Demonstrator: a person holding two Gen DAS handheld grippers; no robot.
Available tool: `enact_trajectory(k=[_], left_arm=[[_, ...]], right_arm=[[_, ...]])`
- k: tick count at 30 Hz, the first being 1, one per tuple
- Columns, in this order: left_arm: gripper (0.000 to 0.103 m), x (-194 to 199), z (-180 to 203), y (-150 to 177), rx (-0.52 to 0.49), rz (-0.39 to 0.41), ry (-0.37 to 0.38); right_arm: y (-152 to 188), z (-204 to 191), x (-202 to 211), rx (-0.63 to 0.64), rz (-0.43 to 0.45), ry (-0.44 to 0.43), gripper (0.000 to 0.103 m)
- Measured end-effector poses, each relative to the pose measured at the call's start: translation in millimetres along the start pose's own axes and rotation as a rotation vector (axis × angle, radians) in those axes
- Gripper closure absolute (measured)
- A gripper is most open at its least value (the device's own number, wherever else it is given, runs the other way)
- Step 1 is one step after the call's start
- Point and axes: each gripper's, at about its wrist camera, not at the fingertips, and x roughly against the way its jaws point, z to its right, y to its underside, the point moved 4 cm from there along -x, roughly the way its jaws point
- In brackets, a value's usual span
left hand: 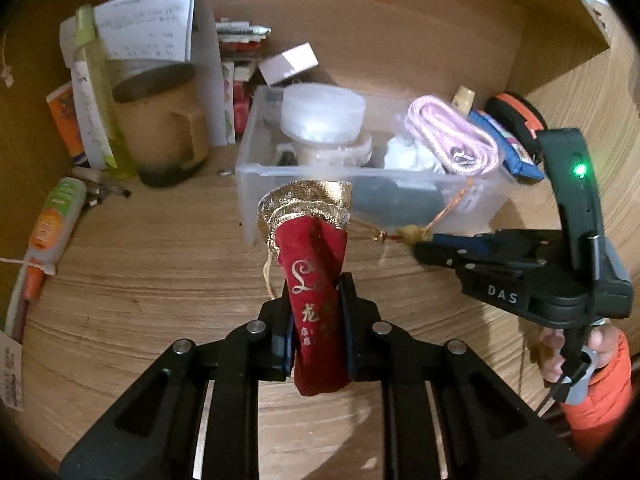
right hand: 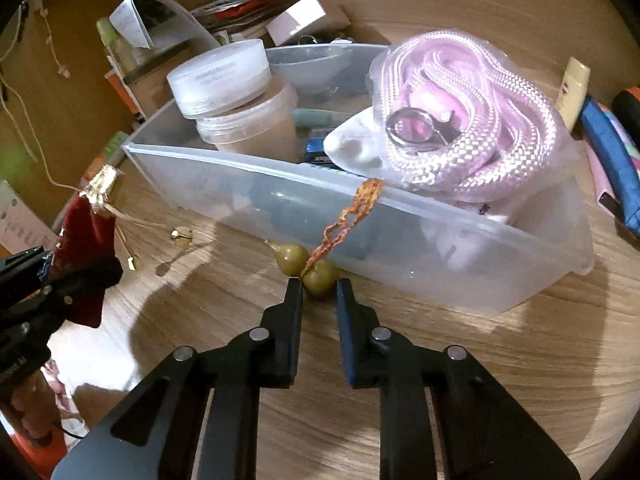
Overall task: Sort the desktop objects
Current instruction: 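Grasp the red velvet pouch with the left gripper while the right gripper grasps the brown gourd beads, then carry the red pouch and gourd beads into the clear bin and release both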
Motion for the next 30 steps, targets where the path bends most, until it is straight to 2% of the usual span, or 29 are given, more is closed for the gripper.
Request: enact_trajectory(k=[9,19,24,30], left_arm=[[0.085,1,9,-10,0.002,0.016,0.031],[0.085,7,33,-37,-0.028,0.052,0.08],[0.085,1,48,-54,-0.049,0.052,0.111],[0.085,-24,66,-72,-0.075,0.018,0.129]], right_arm=[[7,-1,30,0.009,0.064,-0.017,0.088],[-2,22,80,-0.055,0.19,-0.029,0.088],[-11,37,87,-0.098,0.219,-0.019,0.088],[-14,52,86,-0.122,0.226,-0.01,0.089]])
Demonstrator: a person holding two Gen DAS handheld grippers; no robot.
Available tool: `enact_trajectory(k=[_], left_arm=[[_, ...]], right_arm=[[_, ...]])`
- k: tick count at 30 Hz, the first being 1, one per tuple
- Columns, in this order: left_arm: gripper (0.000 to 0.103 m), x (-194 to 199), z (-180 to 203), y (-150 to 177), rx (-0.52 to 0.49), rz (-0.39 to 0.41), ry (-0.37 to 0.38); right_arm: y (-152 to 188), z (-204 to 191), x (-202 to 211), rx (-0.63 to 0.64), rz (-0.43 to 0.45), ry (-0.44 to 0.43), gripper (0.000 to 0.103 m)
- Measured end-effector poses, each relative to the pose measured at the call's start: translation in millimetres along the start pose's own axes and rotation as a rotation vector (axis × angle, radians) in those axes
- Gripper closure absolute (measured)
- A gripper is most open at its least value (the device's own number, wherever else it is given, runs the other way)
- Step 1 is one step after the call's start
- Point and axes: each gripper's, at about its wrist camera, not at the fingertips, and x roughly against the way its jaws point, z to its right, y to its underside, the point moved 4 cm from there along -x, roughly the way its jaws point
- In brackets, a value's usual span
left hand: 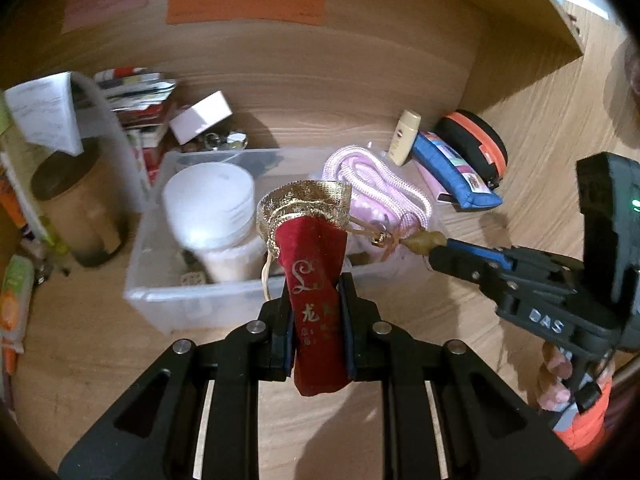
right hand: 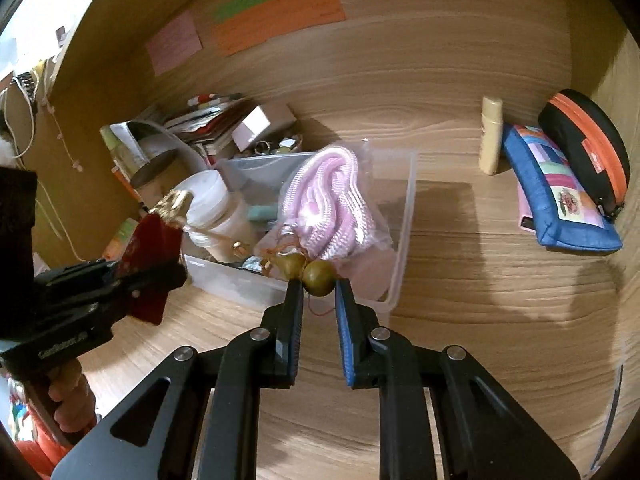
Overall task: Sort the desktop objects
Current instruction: 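Carry the red pouch and gourd beads into the clear bin and release both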
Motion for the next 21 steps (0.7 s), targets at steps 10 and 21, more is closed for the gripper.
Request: enact_trajectory(k=[10,21], left_arm=[[0.085,-42,15,-18,-0.028,-0.056,0.02],[0.071,-54,8,-24,-0.035,-0.058,-0.015]], right_arm=[[-8,9,-12,0.008,-0.023,0.003,0.089],[-11,13,-17,0.011,-0.042,0.011,0.088]])
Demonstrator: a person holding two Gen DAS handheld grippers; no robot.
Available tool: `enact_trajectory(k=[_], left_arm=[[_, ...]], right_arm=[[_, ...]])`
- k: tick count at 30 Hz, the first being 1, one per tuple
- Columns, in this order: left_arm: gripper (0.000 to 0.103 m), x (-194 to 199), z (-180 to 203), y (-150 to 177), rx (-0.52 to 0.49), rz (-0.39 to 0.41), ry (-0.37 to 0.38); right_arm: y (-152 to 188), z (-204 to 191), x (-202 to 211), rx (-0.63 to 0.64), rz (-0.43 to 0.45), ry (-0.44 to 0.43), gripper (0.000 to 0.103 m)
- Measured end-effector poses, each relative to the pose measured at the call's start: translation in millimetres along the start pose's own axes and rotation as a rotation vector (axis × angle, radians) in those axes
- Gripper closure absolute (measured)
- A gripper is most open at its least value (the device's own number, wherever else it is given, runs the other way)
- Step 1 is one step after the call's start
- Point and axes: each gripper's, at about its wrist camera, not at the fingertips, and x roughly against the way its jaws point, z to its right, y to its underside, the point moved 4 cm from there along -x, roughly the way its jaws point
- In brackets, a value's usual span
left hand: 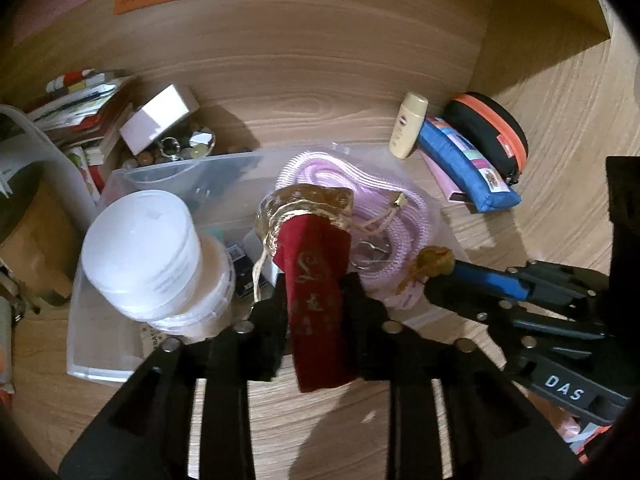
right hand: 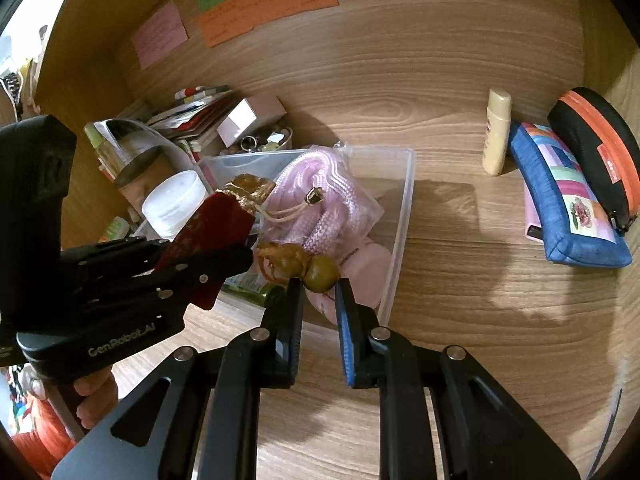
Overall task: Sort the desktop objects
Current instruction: 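Carry the red pouch and gourd beads into the clear bin and release both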
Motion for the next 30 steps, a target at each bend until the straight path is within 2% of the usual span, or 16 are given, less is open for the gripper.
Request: enact_trajectory(k=[4,9,14,18,22,26,29,30], left_arm=[[0.055,6,2,4,-0.009,0.004,-0.007],[0.055,13,0,7,-0.001,0.005,0.002],[0.055,25,2,9,-0.004,0.022,0.005],[0.041,33,3,8,-0.012,0.046,-0.005],[0.04,34,2,0,-0.018,0.067,-0.032],[0.04,26,0,-6,-0.019,0.045,-0.047],[0.035,30,-2,-2,-0.008,0.052,-0.035],[0.034,32,-3,-1,-0.002,0.057,-0.035]], right_arm=[[0,-4,5,0.026,0.004,0.017,0.086],[0,-7,12,0.026,0.022,0.027,0.073],[-1,-8,19,0.023,0.035,0.037,0.072],[1,-12,25,0.023,0.044,0.04,0.072],[3,-14,31,0.02,0.055,0.037,0.072],[7,-13,37,0.012,0.054,0.034,0.072],[11,-13,42,0.016,0.059,0.036,0.065],[11,-13,43,0.018,0.065,0.042,0.06]])
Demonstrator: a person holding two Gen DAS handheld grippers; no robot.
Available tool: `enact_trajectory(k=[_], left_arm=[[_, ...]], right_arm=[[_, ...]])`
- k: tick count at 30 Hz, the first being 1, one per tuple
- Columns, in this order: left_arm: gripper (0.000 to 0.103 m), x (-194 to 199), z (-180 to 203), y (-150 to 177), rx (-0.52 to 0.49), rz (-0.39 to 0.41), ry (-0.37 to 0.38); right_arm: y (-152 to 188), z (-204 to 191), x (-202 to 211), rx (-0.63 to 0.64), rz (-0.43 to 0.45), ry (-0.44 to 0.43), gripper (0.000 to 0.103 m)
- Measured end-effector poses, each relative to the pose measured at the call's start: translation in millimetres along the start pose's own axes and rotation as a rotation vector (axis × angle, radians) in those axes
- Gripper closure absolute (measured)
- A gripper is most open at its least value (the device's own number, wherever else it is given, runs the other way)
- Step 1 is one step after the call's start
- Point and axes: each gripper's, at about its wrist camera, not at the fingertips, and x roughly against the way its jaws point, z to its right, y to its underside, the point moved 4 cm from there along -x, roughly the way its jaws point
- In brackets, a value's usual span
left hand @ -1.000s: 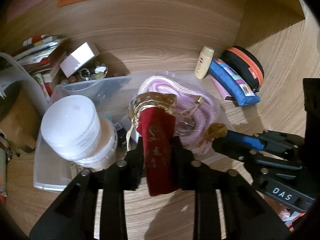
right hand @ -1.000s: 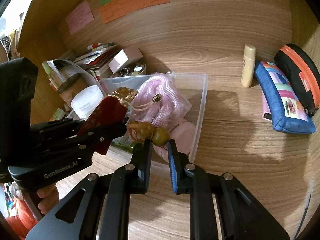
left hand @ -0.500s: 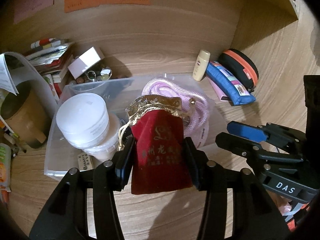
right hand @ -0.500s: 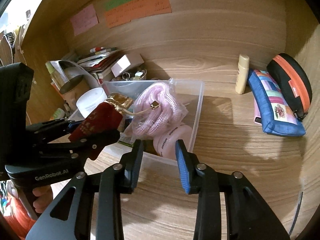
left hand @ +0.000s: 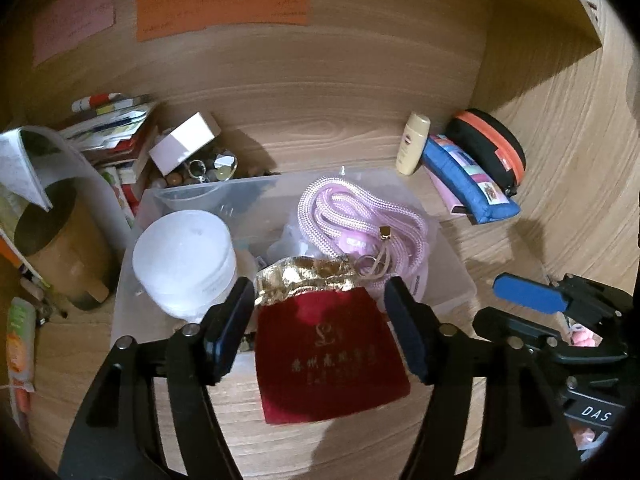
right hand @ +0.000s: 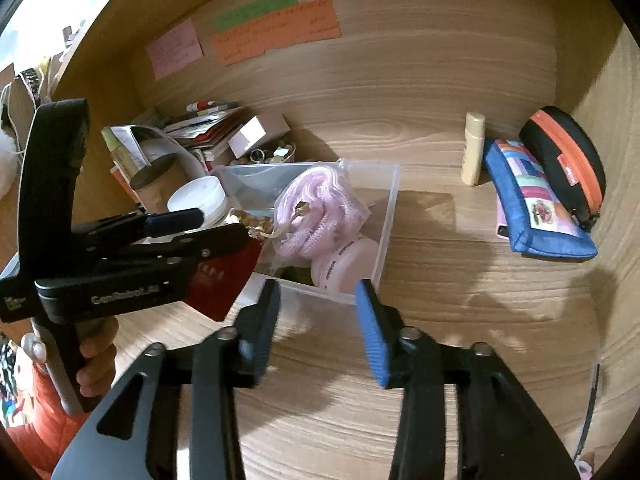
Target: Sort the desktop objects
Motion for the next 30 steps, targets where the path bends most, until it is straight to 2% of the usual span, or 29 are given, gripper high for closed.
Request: enact_trajectory(k=[5,8,13,16,20,22,30], left_arm=[[0.033,13,-3,5,0.006,0.02,-0.001],[0.027,24,-3,8,-0.006,0.04,-0.013],[0.025,42,-3,13,-0.018,0.075,-0.036],[0.016,51,-5,18,-0.016,0.098,-0.056],[0.014,61,-8,25,-0.008,0.119,-0.088],[0.007,64,-12,30,0.003,0.122,-0.094],[0.006,78,-20,47,0.018,0.153,-0.159]], right_arm=[[-1,0,4,0.002,0.012,-0.001,0.058],[0,-3,7,0.006,0.02,-0.003,0.057],[1,-6,14,0.013,0.037,0.009,0.047],[2,-9,19,0.015,0.046,0.01,0.044],[3,-13,24,0.022,0.059,0.021,0.036],[5,-14,27,0.025,0.068,0.026,0.032],[12,-19,38,0.021,0.084,0.039,0.027]])
